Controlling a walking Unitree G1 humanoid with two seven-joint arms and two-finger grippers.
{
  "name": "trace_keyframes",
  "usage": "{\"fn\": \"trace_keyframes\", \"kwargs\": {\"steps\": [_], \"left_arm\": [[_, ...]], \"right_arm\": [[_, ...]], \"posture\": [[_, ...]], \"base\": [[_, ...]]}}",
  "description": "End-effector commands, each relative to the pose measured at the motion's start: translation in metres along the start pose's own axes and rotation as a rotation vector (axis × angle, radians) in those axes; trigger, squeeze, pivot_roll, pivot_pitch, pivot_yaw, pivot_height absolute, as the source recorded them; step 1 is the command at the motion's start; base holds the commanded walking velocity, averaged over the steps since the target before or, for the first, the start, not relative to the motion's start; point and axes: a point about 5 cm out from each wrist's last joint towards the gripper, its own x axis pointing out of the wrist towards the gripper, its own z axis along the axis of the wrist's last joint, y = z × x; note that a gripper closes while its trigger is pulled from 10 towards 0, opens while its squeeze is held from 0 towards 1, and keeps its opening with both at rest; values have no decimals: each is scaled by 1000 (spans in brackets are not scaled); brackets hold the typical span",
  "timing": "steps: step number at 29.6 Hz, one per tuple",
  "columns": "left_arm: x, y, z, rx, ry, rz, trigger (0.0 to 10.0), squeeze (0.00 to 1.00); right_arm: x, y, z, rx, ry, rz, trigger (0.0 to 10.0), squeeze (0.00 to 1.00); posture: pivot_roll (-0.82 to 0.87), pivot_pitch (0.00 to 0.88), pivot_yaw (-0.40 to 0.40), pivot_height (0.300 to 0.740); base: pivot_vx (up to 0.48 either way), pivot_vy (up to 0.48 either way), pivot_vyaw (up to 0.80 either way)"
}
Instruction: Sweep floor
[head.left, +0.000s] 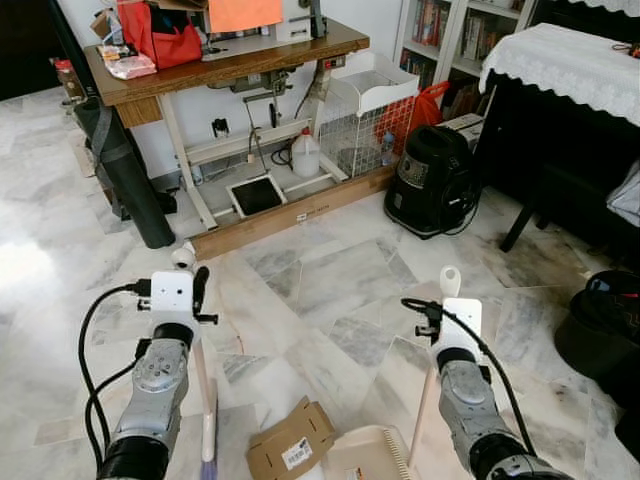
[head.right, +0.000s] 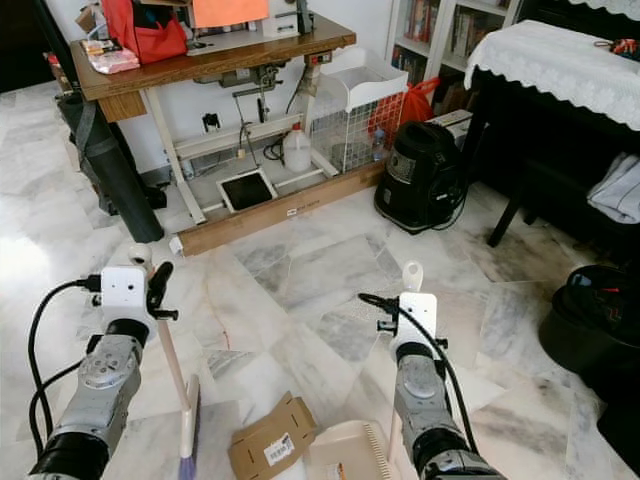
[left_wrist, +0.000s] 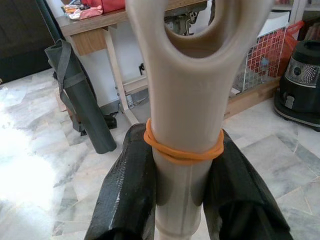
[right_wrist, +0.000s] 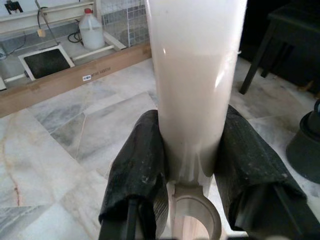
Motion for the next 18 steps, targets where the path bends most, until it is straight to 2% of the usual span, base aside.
{"fn": "trace_keyframes", "kwargs": {"steps": [1,6,9,11,13,16,18], "left_arm": [[3,3,8,8,-30,3,10000,0],[-1,5,7,13,-27,2,10000,0],[-4,6,6,17,-24,-1,10000,0],[-5,6,5,20,-22,-4,10000,0],[-5,6,6,23,-22,-6,10000,0],[-3,7,8,27,-27,-17,10000,0],[-2,7,9,28,-28,-20,10000,0]], "right_arm": [[5,3,15,-11,-78,18,10000,0],[3,9,20,0,-130,48,10000,0],[1,10,16,-1,-116,51,10000,0],[1,11,12,-13,-91,50,10000,0],[-1,10,4,-35,-31,35,10000,0],[-3,9,-12,-15,91,21,10000,0],[-5,9,-16,-43,122,21,10000,0]], "posture": [[49,16,18,740],[54,39,22,740],[55,44,25,740],[58,46,28,740],[59,49,30,740],[61,52,35,740],[62,54,36,740]], "base": [[0,0,0],[0,0,0],[0,0,0],[0,0,0],[0,0,0],[0,0,0],[0,0,0]]}}
